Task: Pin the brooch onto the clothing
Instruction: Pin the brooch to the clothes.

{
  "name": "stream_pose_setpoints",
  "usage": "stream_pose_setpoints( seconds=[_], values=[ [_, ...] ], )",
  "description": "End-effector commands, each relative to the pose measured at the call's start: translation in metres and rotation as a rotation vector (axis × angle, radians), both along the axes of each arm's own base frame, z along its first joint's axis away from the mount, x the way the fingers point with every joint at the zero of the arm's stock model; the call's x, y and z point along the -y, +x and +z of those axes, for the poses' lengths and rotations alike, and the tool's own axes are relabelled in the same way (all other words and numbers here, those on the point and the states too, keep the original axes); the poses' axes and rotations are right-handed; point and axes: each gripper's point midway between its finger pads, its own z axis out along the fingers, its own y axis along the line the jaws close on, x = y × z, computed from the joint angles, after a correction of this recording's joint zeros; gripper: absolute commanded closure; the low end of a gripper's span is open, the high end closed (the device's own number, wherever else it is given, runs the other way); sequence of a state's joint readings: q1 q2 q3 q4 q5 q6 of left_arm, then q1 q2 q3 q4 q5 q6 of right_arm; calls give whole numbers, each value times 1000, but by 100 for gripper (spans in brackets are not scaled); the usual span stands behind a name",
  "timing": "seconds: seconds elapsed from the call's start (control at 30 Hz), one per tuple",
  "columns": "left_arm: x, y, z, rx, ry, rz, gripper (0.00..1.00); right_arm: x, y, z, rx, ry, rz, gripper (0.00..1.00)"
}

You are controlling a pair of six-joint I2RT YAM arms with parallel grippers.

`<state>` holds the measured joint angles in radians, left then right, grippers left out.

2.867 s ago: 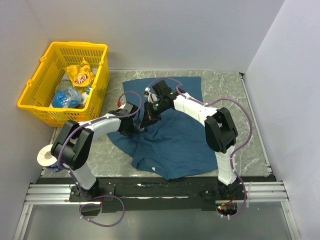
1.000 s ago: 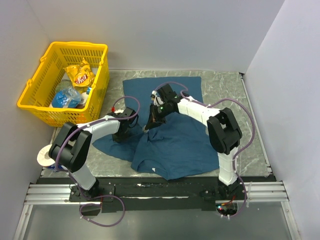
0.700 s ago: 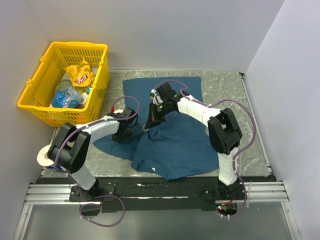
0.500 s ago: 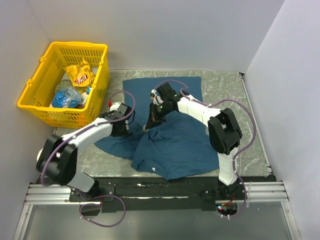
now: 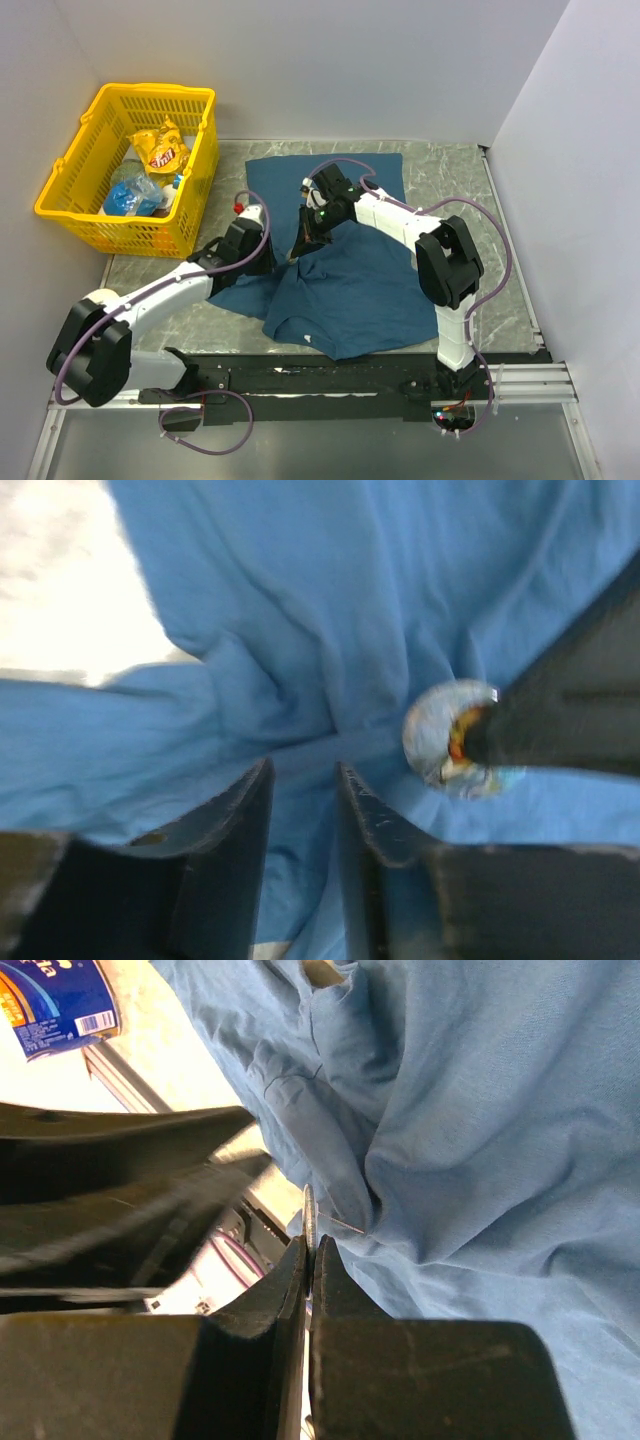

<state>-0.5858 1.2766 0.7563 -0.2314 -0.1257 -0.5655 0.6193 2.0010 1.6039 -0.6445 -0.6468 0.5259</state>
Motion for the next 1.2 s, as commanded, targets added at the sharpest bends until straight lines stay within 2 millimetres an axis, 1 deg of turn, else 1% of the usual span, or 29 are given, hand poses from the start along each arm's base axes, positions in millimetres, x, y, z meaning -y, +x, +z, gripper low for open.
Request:
stream_pose_setpoints(
  seconds=[0.0, 0.07, 0.13, 0.17, 0.2, 0.23, 0.33, 0.37, 0.43, 0.47, 0.67, 0.73, 0.8, 0.83, 0.93, 0.97, 1.0, 1.03, 1.1, 1.17],
  values=[
    [30, 0, 7, 67, -99, -131, 56, -4, 9, 4, 28, 4, 1, 100],
    [34, -2, 7, 80, -120, -163, 54, -4, 9, 2, 27, 1, 2, 100],
    [34, -3, 5, 85, -125, -168, 54, -3, 10, 1, 24, -1, 0, 100],
    [33, -5, 1, 76, -118, -167, 54, -4, 9, 1, 24, 0, 2, 100],
    [36, -2, 4, 95, -130, -175, 55, -3, 9, 0, 20, -2, 0, 100],
    [36, -2, 0, 92, -127, -179, 55, -3, 9, -1, 18, -4, -1, 100],
    [36, -2, -9, 78, -114, -176, 63, -4, 10, -2, 20, -5, 0, 100],
    [36, -2, -11, 76, -110, -178, 75, -4, 9, -2, 21, -8, 0, 100],
    [35, -1, -17, 65, -101, -175, 87, -3, 11, -4, 21, -15, -6, 100],
    [35, -2, -20, 60, -97, -176, 99, -3, 11, -4, 22, -17, -8, 100],
    [29, -4, -25, 50, -79, -153, 99, -1, 12, -14, 18, -55, -15, 100],
    [24, -2, -24, 60, -61, -134, 99, 1, 13, -18, 21, -77, -19, 100],
    [21, -2, -23, 59, -49, -122, 99, 1, 14, -18, 27, -80, -18, 100],
    [21, -1, -18, 68, -54, -119, 99, -1, 13, -20, 18, -82, -14, 100],
    [21, 1, 0, 109, -79, -110, 65, -2, 14, -19, 20, -79, -13, 100],
    [22, 0, 4, 117, -93, -112, 47, -3, 14, -19, 21, -79, -11, 100],
    [23, -1, 13, 137, -110, -116, 43, -4, 14, -19, 22, -78, -9, 100],
    [22, -1, 17, 145, -119, -113, 38, -4, 14, -19, 22, -78, -8, 100],
    [26, -5, 25, 160, -145, -140, 37, -4, 14, -20, 19, -79, -8, 100],
    [29, -11, 25, 149, -167, -162, 39, -4, 15, -20, 18, -77, -9, 100]
  ],
)
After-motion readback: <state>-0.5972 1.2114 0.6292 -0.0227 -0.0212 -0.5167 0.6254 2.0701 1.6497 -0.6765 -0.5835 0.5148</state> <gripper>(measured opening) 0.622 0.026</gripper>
